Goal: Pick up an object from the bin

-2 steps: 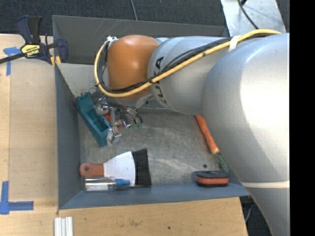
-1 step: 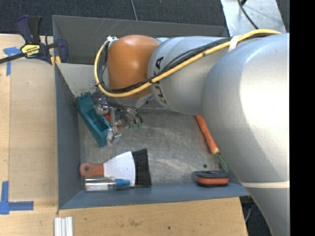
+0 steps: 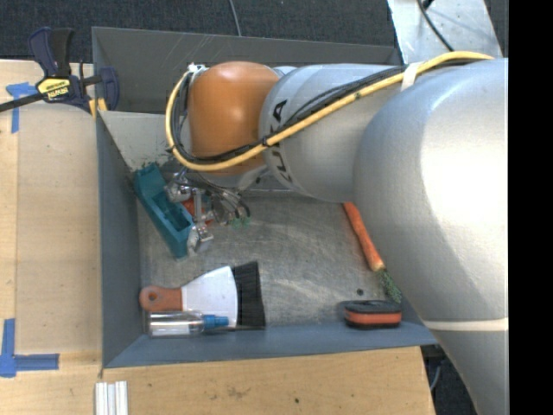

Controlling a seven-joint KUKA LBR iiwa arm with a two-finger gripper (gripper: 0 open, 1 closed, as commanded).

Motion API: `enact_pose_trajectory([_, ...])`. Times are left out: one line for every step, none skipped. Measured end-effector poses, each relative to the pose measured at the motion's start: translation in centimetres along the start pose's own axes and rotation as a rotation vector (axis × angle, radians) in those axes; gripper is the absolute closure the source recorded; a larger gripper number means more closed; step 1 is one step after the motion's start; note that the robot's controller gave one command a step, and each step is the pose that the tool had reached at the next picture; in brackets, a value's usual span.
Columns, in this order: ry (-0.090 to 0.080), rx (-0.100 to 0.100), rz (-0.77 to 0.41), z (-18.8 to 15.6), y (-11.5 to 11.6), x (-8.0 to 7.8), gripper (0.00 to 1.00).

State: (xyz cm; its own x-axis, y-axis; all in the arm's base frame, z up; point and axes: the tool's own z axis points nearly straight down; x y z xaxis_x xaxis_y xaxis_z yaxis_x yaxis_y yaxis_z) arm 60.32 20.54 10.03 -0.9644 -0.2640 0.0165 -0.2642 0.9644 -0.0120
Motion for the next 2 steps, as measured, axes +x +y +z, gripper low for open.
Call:
enact_pose_trajectory([0.0,0.0,0.0,0.0,0.0,0.0,1.0])
enact_pose_trajectory([0.0,0.0,0.0,0.0,0.0,0.0,1.0])
